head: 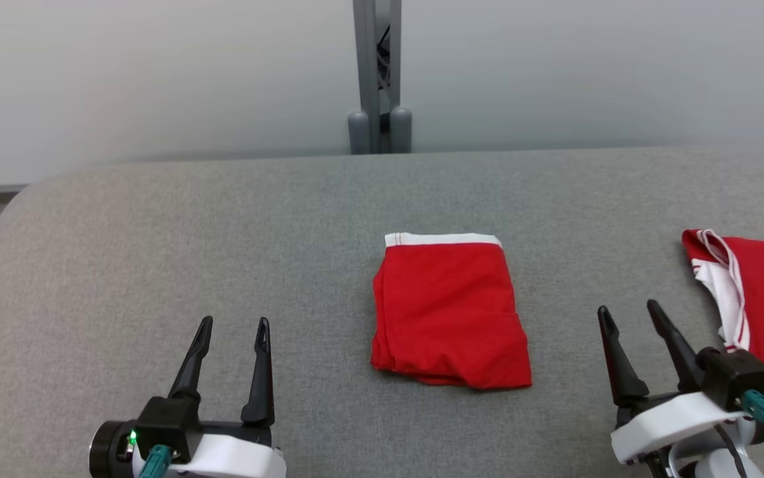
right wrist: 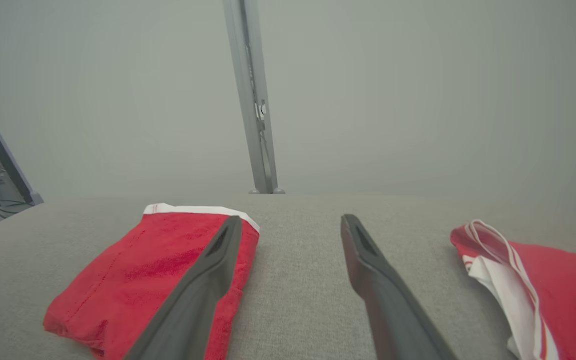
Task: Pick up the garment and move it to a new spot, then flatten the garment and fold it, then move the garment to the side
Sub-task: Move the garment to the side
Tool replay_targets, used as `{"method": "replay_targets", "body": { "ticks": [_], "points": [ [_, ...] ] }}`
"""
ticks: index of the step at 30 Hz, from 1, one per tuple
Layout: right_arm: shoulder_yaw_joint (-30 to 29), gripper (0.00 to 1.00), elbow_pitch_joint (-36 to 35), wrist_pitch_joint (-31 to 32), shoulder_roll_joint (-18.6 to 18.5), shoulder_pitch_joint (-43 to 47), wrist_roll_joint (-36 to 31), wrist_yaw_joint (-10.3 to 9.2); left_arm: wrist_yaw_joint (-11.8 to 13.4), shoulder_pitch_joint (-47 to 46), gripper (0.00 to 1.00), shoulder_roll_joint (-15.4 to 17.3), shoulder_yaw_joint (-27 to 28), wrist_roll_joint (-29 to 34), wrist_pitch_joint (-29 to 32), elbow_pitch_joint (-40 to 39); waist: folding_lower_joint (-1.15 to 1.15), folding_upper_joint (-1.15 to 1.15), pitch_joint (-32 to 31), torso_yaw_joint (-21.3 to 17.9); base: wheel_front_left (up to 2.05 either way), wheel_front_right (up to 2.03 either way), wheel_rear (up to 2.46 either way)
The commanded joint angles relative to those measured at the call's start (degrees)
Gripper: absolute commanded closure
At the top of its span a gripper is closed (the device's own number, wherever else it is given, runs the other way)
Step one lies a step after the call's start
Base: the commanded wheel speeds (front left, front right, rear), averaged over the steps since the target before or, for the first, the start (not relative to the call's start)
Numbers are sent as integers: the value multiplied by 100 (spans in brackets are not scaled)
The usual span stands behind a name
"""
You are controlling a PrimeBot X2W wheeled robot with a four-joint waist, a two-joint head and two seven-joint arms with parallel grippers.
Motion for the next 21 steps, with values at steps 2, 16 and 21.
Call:
{"method": "replay_targets", "body": {
  "ticks": [2,16,21],
  "points": [
    [328,0,530,13,-197,-376,527,-3,-59,-189,0,26,-40,49,-14,23,0,0,287,203,0,0,0],
    [2080,0,1888,1134,-1019,-2019,3444,-3,-279,-660,0,24,-193,146,-14,236,0,0,1041,789,0,0,0],
    [2484,0,2294,1423,-1178,-2359,4020,-3,-247,-784,0,28,-258,97,-14,215,0,0,1205,946,0,0,0]
  ]
}}
